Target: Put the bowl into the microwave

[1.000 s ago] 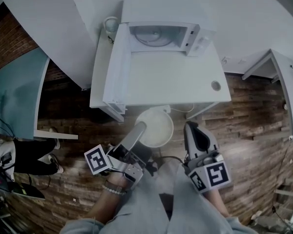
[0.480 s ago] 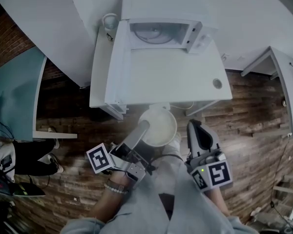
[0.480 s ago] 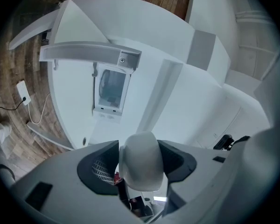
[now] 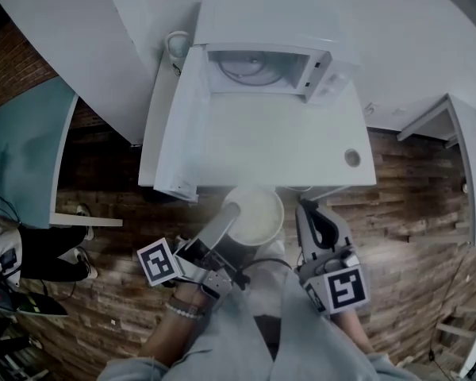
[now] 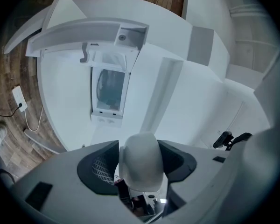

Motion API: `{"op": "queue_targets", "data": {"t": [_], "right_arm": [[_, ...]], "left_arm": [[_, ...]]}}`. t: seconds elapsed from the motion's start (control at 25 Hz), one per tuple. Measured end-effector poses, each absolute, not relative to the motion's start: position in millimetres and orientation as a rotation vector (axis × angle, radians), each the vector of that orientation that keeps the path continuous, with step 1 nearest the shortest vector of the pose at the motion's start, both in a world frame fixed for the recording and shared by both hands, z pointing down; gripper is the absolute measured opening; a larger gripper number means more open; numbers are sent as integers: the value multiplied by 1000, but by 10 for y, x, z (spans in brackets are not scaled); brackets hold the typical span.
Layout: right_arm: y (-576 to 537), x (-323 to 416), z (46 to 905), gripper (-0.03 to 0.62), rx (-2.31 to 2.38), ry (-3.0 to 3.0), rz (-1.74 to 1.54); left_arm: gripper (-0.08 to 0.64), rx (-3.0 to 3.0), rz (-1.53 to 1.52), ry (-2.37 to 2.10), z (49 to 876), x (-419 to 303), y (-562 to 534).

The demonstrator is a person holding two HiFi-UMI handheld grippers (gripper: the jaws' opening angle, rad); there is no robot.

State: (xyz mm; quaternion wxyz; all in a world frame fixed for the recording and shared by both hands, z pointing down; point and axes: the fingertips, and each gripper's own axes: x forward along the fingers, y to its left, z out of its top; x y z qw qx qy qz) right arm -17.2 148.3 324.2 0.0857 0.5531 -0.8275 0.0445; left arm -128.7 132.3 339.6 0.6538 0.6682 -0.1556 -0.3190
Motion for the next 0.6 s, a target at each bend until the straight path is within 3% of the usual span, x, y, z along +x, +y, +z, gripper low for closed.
{"op": "queue_targets", "data": {"t": [0.6], "right_arm": [[766, 594, 3262, 3, 1418, -2594, 83]], "left_arm": [[244, 1500, -873, -501, 3311, -594, 745]]}}
